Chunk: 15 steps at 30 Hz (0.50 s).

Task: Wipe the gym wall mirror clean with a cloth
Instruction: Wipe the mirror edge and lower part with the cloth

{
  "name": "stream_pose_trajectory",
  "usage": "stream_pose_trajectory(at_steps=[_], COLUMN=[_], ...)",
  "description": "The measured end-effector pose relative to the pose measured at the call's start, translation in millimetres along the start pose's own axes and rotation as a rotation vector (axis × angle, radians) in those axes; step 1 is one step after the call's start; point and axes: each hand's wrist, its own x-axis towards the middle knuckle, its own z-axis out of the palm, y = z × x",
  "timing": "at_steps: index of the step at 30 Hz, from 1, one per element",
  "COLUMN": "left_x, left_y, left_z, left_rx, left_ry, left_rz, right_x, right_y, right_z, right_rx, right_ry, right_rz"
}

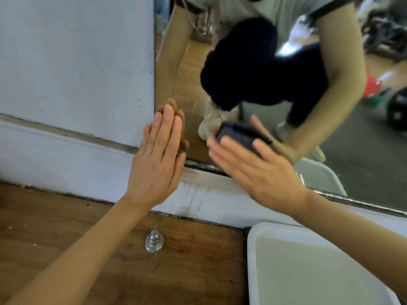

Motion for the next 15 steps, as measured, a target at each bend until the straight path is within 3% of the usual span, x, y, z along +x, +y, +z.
stream_pose_trajectory(at_steps=[3,8,10,15], left_x=[0.8,1.1,-0.6,5.6], left_y=[-0.5,6.7,12.3,54.4], left_z=[-1.6,-1.5,-1.8,3.7], left_rx=[0.016,-0.008,-0.038,-0.150], left_ry=[-0.008,-0.009,0.015,0.003], left_rz=[-0.012,-0.062,-0.101,-0.041], right_x=[-42.9,0.4,24.1,-32.2], right_y=[10.2,28.9,16.5,11.7], right_z=[-3.7,-13.9,-11.8,3.6], right_rx=[-0.065,0.192,0.159,0.005], right_ry=[-0.126,-0.009,0.034,-0.089], right_rz=[-0.169,0.076,0.114,-0.212])
